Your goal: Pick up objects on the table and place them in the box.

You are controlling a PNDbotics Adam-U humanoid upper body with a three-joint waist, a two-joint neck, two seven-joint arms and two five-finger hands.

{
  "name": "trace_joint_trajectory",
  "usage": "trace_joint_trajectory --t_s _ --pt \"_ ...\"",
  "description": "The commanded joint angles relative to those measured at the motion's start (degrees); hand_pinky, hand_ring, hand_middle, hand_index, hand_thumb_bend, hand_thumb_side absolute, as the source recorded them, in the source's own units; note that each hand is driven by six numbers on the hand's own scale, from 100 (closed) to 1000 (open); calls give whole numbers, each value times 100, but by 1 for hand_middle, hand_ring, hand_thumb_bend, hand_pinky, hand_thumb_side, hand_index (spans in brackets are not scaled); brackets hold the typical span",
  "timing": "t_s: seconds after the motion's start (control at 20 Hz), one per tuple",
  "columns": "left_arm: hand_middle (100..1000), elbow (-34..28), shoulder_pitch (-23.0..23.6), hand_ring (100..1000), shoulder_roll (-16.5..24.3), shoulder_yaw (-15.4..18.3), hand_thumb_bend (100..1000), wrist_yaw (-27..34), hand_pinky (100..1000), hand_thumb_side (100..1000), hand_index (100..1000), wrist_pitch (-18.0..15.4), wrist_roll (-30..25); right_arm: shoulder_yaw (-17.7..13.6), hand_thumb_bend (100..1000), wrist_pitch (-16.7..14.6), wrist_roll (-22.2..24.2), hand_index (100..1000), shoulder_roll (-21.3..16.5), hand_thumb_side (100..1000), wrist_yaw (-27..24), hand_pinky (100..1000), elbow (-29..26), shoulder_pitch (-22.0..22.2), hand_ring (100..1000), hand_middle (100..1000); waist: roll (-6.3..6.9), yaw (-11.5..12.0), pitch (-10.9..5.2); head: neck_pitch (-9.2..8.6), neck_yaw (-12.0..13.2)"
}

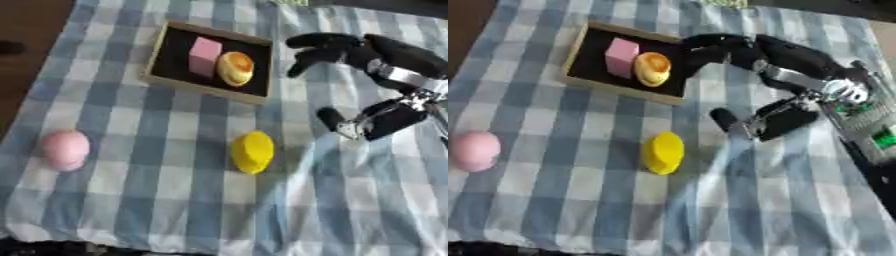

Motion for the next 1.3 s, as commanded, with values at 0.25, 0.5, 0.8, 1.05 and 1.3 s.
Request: trace_joint_trajectory --t_s 0.25,0.5,0.8,1.05,1.3 --pt "830 -116 -4 969 116 37 100 -1 799 573 843 18 -20 262 100 -1624 1911 1000 128 215 501 1000 -55 -109 1000 923 79 10 -122 22 -18" --pt "831 -116 19 971 113 36 100 1 800 571 843 40 -41 392 100 -1624 2061 1000 249 222 730 1000 103 -211 1000 888 72 28 -119 22 -24" --pt "832 -116 33 972 107 31 100 10 800 570 843 65 -72 536 100 -1624 2070 1000 315 232 1031 1000 206 -280 1000 913 61 39 -116 22 -6" --pt "833 -116 43 969 108 31 100 13 800 570 843 83 -89 734 100 -1624 2071 1000 357 232 1283 1000 297 -287 1000 918 57 43 -112 22 7" --pt "834 -116 54 970 105 30 100 13 801 569 843 101 -104 860 100 -1624 2071 1000 362 226 1309 1000 288 -301 1000 910 57 38 -114 22 25"
